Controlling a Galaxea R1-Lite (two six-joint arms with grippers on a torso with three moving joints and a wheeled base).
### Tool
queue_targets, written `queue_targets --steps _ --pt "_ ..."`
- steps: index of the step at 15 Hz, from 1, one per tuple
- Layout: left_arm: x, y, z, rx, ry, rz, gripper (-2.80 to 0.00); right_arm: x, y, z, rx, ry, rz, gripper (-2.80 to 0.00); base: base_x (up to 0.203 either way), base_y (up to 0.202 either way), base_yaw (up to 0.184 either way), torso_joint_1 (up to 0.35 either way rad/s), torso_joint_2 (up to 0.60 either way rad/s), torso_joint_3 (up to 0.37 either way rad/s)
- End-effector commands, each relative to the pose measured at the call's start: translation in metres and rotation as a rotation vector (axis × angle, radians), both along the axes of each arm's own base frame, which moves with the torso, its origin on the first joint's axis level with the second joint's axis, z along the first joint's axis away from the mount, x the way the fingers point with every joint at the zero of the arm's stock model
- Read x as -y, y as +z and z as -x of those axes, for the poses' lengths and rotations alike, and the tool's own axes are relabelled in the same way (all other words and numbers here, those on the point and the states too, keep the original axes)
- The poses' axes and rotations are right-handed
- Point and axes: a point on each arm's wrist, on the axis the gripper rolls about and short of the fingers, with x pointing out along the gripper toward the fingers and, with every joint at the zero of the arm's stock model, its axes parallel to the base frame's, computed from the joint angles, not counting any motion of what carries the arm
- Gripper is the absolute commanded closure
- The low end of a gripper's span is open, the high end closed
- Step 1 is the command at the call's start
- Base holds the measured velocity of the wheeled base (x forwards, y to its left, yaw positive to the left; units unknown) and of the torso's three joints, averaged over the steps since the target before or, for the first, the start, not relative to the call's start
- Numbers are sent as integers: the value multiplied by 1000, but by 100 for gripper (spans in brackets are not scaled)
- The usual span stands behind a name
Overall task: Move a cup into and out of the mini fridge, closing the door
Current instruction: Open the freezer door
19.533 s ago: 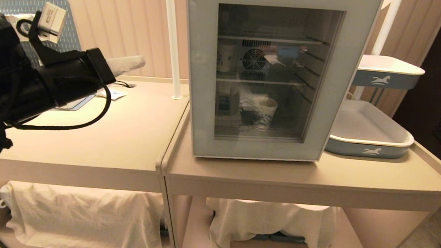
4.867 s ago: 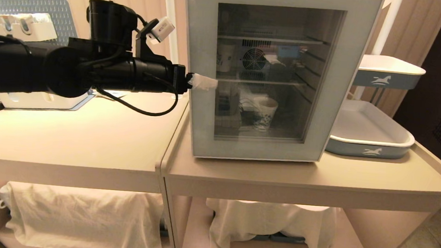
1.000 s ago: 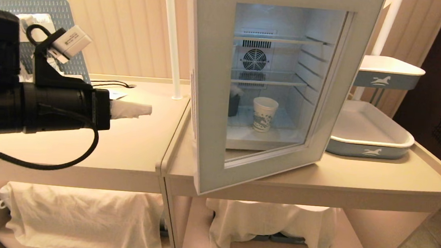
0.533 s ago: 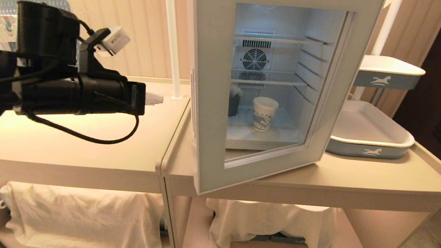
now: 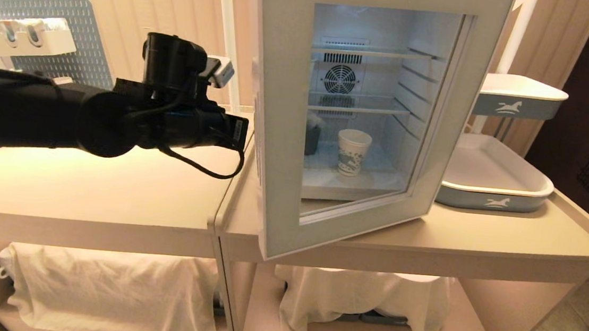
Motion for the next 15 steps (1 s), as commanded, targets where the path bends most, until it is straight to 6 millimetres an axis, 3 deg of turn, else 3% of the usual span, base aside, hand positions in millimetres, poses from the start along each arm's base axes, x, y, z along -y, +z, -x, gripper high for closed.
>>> queue_targets --steps 1,6,9,15 --pt "11 -12 -11 -16 -11 -12 0 0 0 0 0 1 0 0 0 0 0 0 0 0" --pt "30 -10 -4 -10 -33 1 0 0 0 0 -1 1 0 0 0 0 0 0 0 0" --pt "50 -1 12 -22 -73 84 0 0 0 0 0 1 0 0 0 0 0 0 0 0" --pt "67 20 47 -20 -155 161 0 0 0 0 0 0 0 0 0 0 0 0 0 0"
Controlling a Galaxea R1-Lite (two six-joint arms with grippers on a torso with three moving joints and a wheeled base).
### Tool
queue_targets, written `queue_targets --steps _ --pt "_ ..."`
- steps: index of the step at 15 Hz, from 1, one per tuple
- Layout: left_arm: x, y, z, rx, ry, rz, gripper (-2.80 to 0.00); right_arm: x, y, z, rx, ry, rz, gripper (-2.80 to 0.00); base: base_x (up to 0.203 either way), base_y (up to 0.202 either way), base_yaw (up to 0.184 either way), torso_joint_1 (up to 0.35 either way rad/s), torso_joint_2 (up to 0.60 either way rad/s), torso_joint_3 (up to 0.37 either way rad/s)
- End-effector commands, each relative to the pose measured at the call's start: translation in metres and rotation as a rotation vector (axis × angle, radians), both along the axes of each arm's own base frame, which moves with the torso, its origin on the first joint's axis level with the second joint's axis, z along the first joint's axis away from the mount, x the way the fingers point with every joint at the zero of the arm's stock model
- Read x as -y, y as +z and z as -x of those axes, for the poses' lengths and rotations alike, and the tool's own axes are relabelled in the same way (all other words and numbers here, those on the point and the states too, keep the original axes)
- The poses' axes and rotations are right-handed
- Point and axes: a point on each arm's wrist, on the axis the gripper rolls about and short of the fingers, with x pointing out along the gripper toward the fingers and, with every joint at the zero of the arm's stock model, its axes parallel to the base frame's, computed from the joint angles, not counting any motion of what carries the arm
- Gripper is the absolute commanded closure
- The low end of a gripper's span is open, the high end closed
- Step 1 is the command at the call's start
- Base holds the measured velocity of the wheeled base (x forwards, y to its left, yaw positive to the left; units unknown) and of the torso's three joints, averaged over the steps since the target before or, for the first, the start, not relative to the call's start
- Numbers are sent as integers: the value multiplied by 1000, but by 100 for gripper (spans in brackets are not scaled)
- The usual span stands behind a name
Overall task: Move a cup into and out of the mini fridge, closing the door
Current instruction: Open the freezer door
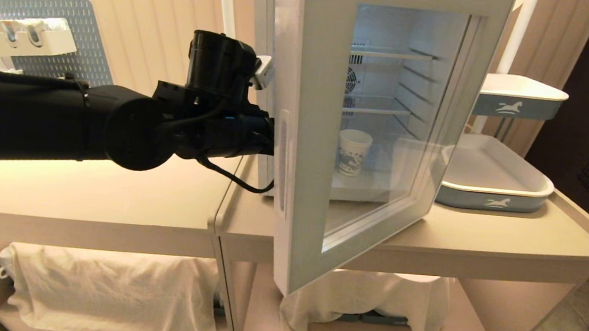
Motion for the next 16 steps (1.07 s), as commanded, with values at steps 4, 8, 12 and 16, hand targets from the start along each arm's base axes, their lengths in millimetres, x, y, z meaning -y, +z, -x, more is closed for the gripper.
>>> queue_targets --steps 4,8,12,16 --pt "36 24 49 2 -136 116 0 0 0 0 -1 1 0 0 0 0 0 0 0 0" --pt "75 35 97 -21 -294 201 0 0 0 0 -1 0 3 0 0 0 0 0 0 0" --pt "68 34 94 -20 -265 178 0 0 0 0 -1 1 0 0 0 0 0 0 0 0" --pt "53 31 91 -38 -228 175 0 0 0 0 -1 1 0 0 0 0 0 0 0 0"
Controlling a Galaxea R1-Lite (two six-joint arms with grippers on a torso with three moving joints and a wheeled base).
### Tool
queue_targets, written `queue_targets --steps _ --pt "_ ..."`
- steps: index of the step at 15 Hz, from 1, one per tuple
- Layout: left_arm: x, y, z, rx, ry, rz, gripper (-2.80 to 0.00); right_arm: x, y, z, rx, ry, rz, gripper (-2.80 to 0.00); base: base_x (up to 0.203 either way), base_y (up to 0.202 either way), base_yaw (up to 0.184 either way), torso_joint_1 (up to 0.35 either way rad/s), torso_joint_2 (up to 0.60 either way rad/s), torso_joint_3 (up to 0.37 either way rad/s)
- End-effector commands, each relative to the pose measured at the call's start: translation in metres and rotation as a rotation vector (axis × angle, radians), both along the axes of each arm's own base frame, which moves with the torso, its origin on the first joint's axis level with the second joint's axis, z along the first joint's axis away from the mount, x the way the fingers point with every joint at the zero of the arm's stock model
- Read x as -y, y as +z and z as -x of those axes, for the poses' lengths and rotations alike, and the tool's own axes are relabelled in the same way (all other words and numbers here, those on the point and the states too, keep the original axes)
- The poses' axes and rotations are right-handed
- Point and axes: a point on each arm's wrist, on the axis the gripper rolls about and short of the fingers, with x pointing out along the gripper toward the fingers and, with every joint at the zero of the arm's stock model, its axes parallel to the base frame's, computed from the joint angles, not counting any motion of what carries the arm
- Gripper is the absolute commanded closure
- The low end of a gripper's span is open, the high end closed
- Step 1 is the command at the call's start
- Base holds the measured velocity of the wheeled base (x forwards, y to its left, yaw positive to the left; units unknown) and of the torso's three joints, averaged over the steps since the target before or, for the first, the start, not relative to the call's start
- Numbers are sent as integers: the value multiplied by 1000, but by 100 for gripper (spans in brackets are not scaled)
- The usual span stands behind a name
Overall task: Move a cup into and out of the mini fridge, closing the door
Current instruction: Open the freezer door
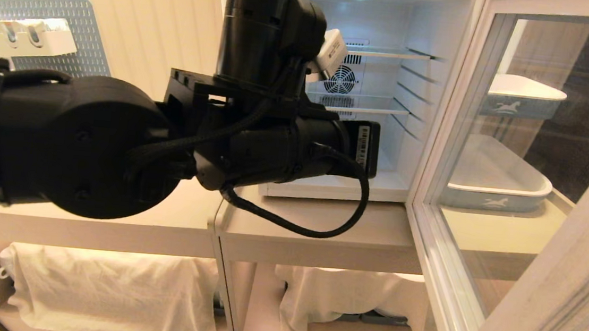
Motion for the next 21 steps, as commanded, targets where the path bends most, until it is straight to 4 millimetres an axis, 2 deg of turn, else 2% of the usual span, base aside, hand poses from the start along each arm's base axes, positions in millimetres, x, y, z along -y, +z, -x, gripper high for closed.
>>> queue_targets --steps 1,7,10,12,17,19,21 --pt "-8 2 1 -1 13 5 0 0 0 0 -1 1 0 0 0 0 0 0 0 0" --pt "-13 1 5 -8 18 1 0 0 0 0 -1 1 0 0 0 0 0 0 0 0" --pt "-6 -3 5 -45 12 29 0 0 0 0 -1 1 0 0 0 0 0 0 0 0" --pt "15 -8 15 -63 -40 41 0 0 0 0 -1 1 3 0 0 0 0 0 0 0" --pt "84 -10 33 -57 -180 87 0 0 0 0 -1 1 0 0 0 0 0 0 0 0" --pt "112 -16 46 -51 -241 94 0 0 0 0 -1 1 0 0 0 0 0 0 0 0" --pt "132 -24 59 -60 -289 90 0 0 0 0 -1 1 0 0 0 0 0 0 0 0"
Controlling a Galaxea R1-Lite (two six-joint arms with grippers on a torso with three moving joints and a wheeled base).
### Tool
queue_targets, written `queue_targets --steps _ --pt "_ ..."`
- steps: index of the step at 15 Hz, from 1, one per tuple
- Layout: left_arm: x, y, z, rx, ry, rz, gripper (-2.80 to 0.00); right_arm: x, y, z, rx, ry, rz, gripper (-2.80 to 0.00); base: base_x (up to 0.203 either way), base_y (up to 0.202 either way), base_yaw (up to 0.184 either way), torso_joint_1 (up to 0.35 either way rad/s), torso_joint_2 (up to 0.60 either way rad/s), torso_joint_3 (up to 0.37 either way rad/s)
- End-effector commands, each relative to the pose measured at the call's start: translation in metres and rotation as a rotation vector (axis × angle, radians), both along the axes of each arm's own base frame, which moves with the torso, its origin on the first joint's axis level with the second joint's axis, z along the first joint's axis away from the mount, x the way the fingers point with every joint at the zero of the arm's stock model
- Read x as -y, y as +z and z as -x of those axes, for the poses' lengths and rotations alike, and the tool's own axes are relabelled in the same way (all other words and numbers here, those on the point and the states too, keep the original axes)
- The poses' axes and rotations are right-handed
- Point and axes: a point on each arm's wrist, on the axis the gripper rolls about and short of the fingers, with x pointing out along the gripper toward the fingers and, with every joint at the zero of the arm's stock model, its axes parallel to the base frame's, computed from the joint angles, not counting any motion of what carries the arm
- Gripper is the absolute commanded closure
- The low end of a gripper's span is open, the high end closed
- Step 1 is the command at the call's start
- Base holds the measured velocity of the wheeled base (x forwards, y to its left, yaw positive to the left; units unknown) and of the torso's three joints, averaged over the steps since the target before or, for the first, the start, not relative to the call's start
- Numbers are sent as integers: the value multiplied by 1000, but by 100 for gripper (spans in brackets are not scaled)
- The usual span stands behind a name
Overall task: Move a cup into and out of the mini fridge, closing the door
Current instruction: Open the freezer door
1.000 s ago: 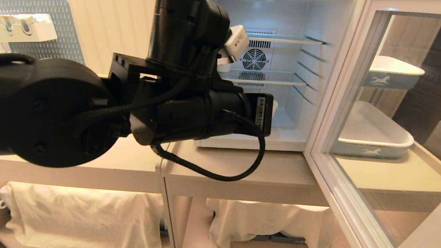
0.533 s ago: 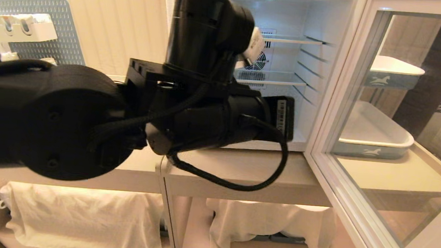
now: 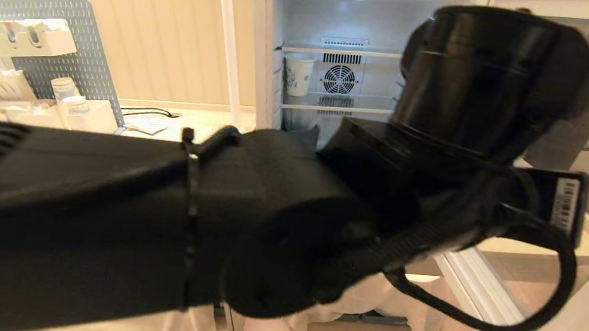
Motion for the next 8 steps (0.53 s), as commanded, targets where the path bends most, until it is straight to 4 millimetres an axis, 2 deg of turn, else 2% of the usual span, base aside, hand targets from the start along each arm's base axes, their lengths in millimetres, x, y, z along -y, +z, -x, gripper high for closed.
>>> queue_targets --steps 1,4,8 --pt "25 -23 9 -29 -38 -35 0 0 0 0 -1 -1 0 0 0 0 0 0 0 0" --pt "37 -34 21 -44 -76 -54 0 0 0 0 -1 0 1 0 0 0 0 0 0 0" --pt "47 -35 35 -76 -106 -24 0 0 0 0 -1 -1 0 0 0 0 0 0 0 0"
